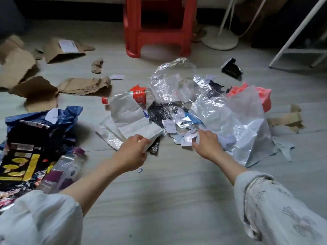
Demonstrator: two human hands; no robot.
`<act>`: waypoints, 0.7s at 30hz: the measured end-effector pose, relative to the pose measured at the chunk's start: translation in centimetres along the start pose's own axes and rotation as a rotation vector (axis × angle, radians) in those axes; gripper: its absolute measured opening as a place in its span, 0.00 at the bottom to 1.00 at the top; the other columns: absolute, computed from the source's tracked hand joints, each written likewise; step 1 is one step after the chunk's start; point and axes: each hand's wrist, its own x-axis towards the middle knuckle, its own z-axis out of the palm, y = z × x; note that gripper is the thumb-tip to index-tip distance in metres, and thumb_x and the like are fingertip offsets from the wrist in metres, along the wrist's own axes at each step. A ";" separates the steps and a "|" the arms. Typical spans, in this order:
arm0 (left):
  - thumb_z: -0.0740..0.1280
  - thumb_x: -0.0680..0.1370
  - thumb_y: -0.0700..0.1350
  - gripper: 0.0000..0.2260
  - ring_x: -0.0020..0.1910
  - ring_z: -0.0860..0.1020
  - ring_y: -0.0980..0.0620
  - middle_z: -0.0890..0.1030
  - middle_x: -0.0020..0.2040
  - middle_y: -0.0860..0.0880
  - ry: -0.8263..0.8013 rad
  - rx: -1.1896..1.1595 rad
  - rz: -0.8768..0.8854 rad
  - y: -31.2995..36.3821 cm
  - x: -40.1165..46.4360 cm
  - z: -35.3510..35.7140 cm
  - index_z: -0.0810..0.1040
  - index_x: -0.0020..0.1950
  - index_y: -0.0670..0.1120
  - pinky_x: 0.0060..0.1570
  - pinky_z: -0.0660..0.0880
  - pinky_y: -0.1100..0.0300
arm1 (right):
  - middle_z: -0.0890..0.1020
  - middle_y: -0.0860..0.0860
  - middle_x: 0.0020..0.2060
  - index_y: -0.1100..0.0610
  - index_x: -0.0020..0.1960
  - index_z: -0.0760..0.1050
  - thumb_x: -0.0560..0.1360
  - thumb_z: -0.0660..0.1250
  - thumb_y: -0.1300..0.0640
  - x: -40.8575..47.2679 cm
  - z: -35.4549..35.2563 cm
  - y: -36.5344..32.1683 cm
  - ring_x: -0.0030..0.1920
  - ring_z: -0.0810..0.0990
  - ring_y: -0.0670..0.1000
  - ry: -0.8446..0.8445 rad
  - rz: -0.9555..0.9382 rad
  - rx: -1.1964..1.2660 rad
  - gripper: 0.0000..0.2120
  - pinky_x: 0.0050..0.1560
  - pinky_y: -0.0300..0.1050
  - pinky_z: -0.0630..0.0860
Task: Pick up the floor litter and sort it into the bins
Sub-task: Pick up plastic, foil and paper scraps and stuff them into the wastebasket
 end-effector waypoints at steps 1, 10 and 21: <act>0.63 0.77 0.43 0.21 0.68 0.64 0.43 0.66 0.69 0.42 -0.007 0.023 -0.007 -0.2 0.5 0.7 0.66 0.70 0.46 0.66 0.64 0.53 | 0.62 0.59 0.71 0.54 0.74 0.56 0.77 0.60 0.49 0.9 0.3 0.6 0.70 0.59 0.62 0.012 0.002 -0.005 0.29 0.68 0.57 0.63; 0.61 0.78 0.52 0.34 0.76 0.45 0.44 0.45 0.77 0.46 -0.182 0.174 -0.155 -3.1 5.9 7.0 0.44 0.76 0.52 0.73 0.49 0.47 | 0.62 0.60 0.72 0.56 0.74 0.55 0.75 0.60 0.42 8.7 4.8 3.4 0.71 0.60 0.63 -0.111 0.004 -0.022 0.33 0.70 0.56 0.60; 0.76 0.65 0.49 0.16 0.40 0.78 0.45 0.78 0.43 0.47 -0.013 0.372 -0.003 -1.8 3.8 8.7 0.78 0.50 0.48 0.37 0.75 0.54 | 0.54 0.51 0.74 0.53 0.74 0.53 0.72 0.62 0.53 6.5 6.1 -0.2 0.72 0.56 0.57 -0.048 -0.172 -0.159 0.33 0.64 0.60 0.64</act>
